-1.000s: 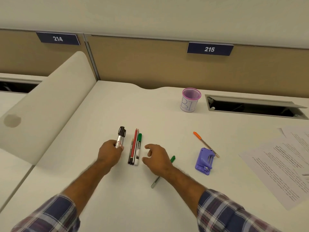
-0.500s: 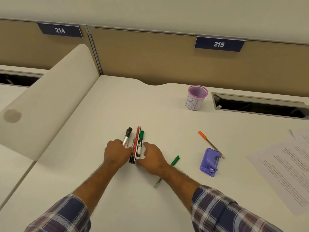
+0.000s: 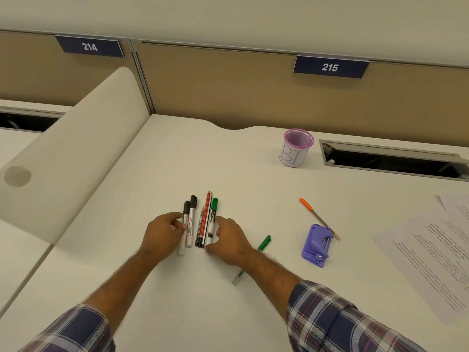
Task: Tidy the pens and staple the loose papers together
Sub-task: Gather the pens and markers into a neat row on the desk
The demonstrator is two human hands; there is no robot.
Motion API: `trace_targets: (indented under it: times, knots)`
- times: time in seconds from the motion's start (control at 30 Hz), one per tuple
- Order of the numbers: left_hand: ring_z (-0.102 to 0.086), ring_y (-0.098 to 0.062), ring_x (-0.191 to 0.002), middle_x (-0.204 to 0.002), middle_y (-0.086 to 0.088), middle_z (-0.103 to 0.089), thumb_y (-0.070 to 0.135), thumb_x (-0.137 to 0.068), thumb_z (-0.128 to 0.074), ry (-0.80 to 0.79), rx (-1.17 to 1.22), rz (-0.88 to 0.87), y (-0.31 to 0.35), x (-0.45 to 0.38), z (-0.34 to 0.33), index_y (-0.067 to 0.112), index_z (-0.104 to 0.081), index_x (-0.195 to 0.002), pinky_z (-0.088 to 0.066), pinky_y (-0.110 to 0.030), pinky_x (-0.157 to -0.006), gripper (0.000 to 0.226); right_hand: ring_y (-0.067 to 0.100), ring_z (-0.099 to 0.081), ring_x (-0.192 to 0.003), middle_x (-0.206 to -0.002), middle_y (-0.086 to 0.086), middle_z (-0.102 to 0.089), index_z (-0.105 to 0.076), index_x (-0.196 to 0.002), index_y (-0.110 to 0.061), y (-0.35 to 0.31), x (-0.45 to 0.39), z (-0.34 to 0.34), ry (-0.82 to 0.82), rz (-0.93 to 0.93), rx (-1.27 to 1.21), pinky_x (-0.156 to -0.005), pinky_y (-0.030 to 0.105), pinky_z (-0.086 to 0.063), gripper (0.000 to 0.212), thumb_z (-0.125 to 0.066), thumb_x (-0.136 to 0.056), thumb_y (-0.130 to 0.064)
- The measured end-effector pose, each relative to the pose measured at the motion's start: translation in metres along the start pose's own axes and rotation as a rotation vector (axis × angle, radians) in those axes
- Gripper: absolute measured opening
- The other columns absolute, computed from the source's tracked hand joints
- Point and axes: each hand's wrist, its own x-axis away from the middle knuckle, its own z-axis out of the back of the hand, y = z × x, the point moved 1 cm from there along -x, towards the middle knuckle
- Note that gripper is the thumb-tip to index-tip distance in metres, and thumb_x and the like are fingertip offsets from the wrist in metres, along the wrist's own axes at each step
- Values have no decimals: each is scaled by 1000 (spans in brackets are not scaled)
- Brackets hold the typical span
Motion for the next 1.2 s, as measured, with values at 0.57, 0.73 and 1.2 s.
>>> trace_targets:
  times: [0.57, 0.73, 1.2]
  knots:
    - [-57, -8, -88, -129, 12, -52, 13, -68, -86, -318, -110, -342, -14, -9, 11, 27, -48, -143, -42, -7, -73, 85, 20, -52, -91, -111, 10, -52, -52, -122, -12, 0, -3, -3, 26, -12, 32, -83, 34, -50, 53, -74, -74, -14]
    - [-56, -10, -90, -126, 12, -53, 20, -61, -92, -317, -108, -333, -18, -11, 8, 27, -48, -142, -41, -8, -74, 93, 18, -54, -91, -111, 9, -52, -53, -120, -13, -1, -2, -6, 50, -17, 1, -81, 30, -48, 54, -78, -72, -22]
    - [-52, -17, -107, -132, 8, -46, 30, -61, -93, -180, -178, -309, -12, 2, 2, 24, -53, -139, -46, -26, -93, 88, 21, -52, -98, -113, 9, -54, -53, -119, -9, 9, 7, 2, 124, -57, 29, -83, 31, -44, 54, -74, -78, -38]
